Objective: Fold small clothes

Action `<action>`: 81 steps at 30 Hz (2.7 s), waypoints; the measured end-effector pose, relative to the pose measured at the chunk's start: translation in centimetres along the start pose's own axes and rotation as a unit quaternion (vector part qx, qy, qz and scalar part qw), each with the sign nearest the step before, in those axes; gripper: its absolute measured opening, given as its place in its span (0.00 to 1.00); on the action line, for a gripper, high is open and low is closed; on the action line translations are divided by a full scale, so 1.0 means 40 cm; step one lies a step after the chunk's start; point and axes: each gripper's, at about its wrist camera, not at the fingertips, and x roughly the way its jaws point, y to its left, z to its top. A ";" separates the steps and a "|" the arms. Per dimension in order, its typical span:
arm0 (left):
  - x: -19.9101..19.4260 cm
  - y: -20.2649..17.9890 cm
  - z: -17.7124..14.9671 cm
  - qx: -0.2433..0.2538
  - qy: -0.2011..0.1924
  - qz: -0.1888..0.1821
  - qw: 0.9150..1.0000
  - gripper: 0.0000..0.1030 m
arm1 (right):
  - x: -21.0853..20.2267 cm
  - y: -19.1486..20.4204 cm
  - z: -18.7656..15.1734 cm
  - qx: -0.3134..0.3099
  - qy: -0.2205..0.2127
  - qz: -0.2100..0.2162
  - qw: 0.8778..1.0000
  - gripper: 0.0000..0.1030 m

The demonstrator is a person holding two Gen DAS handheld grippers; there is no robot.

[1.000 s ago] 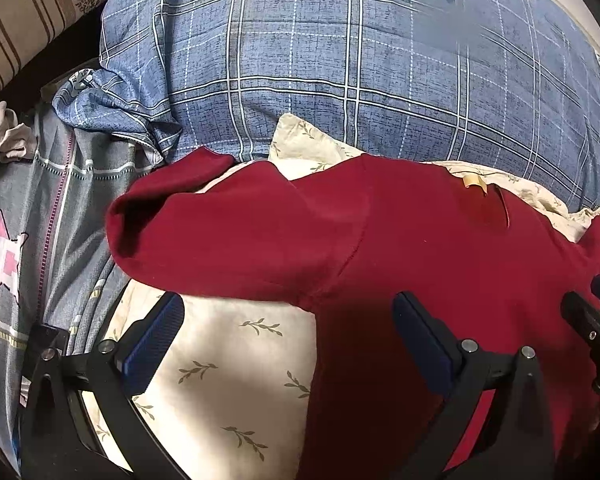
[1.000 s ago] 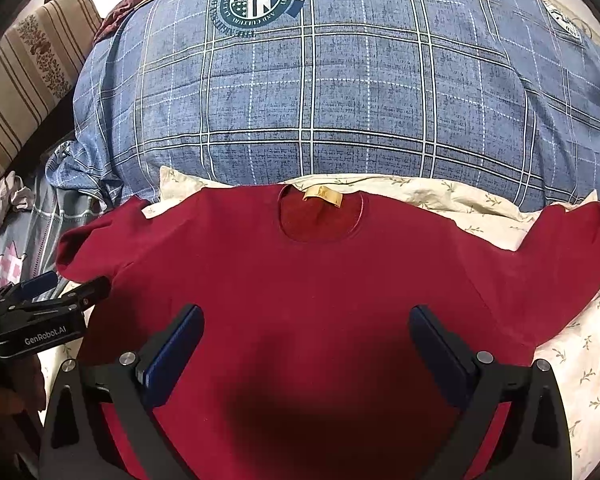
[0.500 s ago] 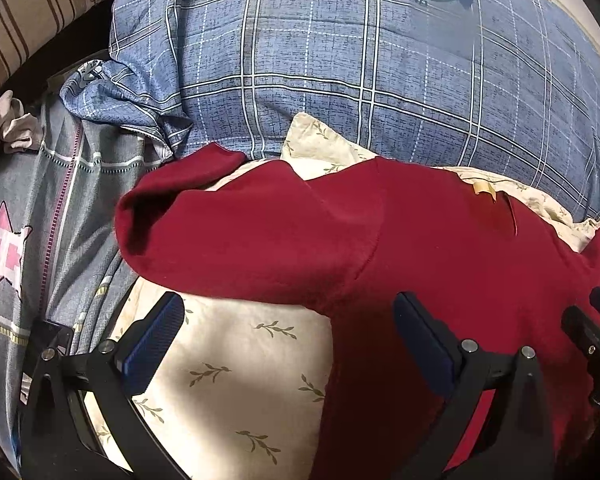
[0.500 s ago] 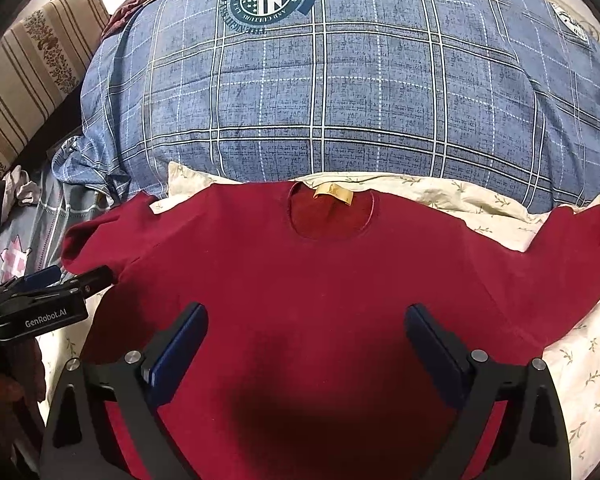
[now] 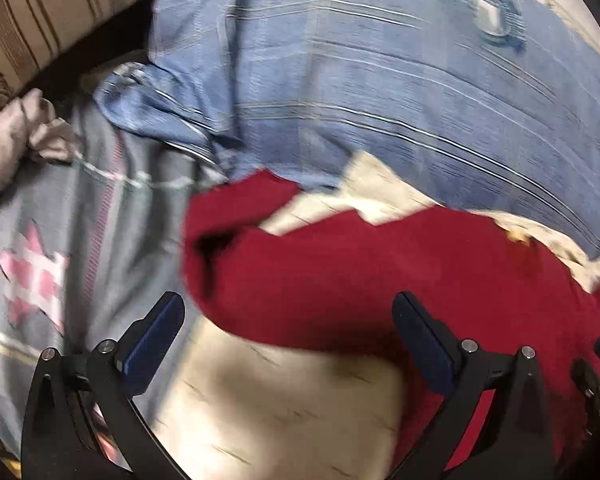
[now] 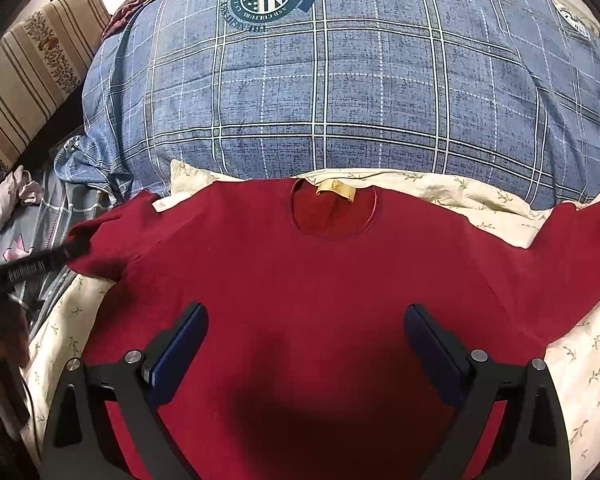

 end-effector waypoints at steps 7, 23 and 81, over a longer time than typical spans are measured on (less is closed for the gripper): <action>0.165 0.070 0.056 0.014 0.054 0.065 0.996 0.97 | 0.007 -0.027 0.004 0.035 0.014 0.020 0.999 0.95; 0.126 0.162 0.127 -0.083 0.029 -0.083 0.993 0.05 | 0.025 -0.043 -0.002 0.050 0.022 0.027 0.998 0.96; 0.048 -0.052 -0.124 0.068 0.111 -0.139 0.982 0.81 | 0.050 -0.148 0.141 0.017 -0.007 0.001 1.000 0.73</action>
